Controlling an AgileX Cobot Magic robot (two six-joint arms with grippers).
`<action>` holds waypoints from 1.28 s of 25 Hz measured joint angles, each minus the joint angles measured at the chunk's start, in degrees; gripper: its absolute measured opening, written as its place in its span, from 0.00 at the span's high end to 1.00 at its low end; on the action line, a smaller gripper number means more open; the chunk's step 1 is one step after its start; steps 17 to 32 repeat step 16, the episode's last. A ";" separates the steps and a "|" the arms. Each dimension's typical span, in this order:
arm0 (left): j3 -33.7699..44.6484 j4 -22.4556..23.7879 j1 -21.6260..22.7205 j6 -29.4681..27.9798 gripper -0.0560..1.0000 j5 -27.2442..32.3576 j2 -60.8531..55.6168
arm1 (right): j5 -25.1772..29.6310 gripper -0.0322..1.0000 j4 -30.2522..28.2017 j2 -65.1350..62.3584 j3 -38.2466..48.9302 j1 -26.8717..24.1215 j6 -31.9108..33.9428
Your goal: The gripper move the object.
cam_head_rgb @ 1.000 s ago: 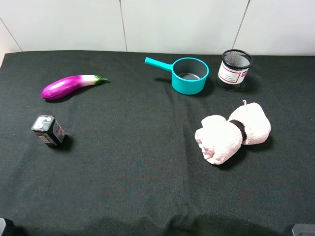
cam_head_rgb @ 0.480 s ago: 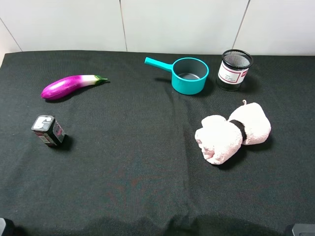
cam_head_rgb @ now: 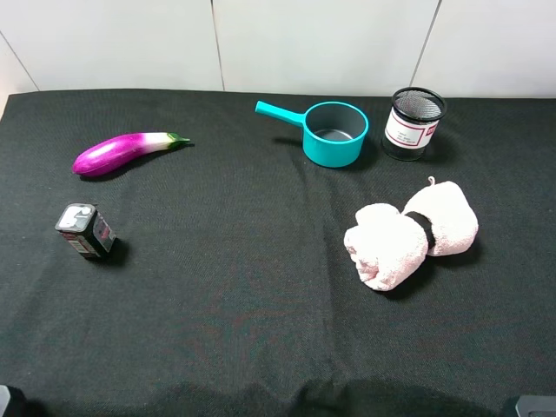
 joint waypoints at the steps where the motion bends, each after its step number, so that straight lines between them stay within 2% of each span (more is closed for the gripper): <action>1: 0.00 0.00 0.00 0.00 0.04 0.00 0.00 | 0.00 0.30 0.00 0.00 0.00 0.00 0.00; 32: 0.00 0.00 0.00 0.00 0.04 0.00 0.00 | 0.00 0.30 0.00 0.00 0.00 0.00 -0.06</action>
